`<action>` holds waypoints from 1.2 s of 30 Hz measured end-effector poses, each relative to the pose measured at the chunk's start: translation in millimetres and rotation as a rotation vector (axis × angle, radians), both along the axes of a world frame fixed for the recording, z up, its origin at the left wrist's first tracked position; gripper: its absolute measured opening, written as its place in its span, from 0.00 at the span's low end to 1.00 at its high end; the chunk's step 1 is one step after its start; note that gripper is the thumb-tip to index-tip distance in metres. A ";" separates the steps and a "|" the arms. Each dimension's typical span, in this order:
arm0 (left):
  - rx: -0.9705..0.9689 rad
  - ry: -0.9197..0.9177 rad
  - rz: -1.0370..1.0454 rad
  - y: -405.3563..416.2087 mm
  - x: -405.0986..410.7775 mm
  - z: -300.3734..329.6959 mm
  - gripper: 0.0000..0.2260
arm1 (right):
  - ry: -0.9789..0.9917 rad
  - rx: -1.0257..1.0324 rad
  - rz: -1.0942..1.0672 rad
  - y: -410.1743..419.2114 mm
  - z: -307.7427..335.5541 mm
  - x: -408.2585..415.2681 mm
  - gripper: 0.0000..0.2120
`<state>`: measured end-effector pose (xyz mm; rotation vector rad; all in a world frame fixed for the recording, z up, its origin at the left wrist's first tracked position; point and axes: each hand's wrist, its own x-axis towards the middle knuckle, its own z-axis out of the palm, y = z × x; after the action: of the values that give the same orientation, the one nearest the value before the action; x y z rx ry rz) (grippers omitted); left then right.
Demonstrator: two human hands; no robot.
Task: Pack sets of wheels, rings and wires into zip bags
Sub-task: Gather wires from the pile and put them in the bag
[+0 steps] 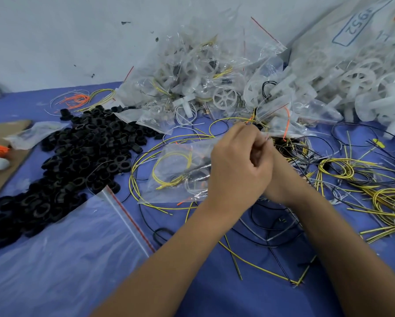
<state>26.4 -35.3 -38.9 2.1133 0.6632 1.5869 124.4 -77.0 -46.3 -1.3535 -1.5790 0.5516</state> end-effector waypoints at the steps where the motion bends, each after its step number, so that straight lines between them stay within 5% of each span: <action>1: 0.001 -0.015 0.011 -0.6 -0.6 -0.1 0.11 | 0.007 -0.035 0.000 -0.3 1.0 -2.0 0.29; 6: -0.039 -0.075 0.050 3.8 -2.5 -4.3 0.12 | 0.092 0.034 0.009 1.0 4.3 -2.4 0.29; 11: -0.247 -0.054 0.037 11.3 0.4 -25.1 0.11 | 0.060 0.042 -0.275 8.6 -8.0 11.4 0.10; 17: -0.541 0.108 -0.048 24.3 4.6 -45.4 0.13 | 0.087 0.212 -0.767 11.4 -5.5 37.2 0.04; 20: -0.558 0.136 -0.057 28.9 4.9 -48.3 0.15 | -0.142 0.177 -1.008 15.7 -0.6 65.6 0.06; 24: -0.563 0.144 -0.071 29.1 4.6 -48.8 0.16 | -0.509 0.020 -0.986 40.0 5.1 93.1 0.12; 30: -0.565 0.149 -0.050 28.5 3.4 -46.1 0.15 | -0.959 -0.099 -0.814 84.2 15.6 101.8 0.45; 36: -0.559 0.191 0.005 28.8 0.2 -45.4 0.13 | -0.997 -0.226 -0.819 103.4 10.7 118.5 0.39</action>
<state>26.5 -6.5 -84.3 1.8409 1.0360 1.0420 242.9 26.5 -35.6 -2.4746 -1.4668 -0.5618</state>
